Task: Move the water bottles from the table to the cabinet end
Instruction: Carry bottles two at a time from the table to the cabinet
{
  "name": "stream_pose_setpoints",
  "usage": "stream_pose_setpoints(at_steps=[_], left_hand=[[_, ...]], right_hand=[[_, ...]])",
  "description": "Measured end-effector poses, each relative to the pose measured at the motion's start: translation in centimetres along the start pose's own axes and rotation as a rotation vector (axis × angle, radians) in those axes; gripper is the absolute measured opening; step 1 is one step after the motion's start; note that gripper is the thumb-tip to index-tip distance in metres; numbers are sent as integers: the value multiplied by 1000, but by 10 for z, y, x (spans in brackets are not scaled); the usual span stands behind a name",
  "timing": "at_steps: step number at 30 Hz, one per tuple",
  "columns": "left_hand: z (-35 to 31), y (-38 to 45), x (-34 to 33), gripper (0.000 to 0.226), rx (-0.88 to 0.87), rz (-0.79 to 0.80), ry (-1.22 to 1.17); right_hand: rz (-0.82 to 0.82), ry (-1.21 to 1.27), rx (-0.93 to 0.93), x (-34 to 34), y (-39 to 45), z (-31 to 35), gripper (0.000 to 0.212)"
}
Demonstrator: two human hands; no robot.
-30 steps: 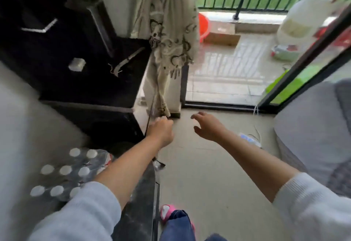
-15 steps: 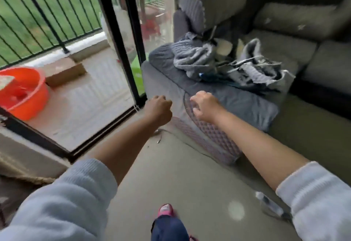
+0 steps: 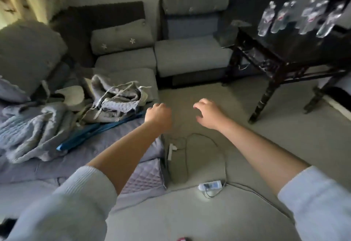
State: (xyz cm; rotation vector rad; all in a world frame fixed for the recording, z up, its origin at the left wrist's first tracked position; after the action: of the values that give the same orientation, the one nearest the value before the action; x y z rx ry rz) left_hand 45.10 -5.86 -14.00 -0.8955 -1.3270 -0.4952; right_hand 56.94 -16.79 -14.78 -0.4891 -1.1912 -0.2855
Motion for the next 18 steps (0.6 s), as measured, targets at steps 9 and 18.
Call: stream_pose_setpoints(at_steps=[9,18], left_hand=[[-169,126,42,36,-357,9,126],[-372,219,58,39,-492,1,157]], right_hand=[[-147,83,-399,55,-20,-181,42],[-220,96,-567,119,-44,-391,43]])
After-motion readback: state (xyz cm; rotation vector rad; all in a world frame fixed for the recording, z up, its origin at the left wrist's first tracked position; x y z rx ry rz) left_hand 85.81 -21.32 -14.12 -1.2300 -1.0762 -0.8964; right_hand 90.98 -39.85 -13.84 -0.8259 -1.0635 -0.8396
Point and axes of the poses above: each hand's wrist, its own y-axis towards the middle knuckle, its own x-axis out of the back of the hand, z = x × y, the point moved 1 cm from there along y, towards the middle knuckle, and after that the axes turned 8 degrees about z, right-handed, at the moved point
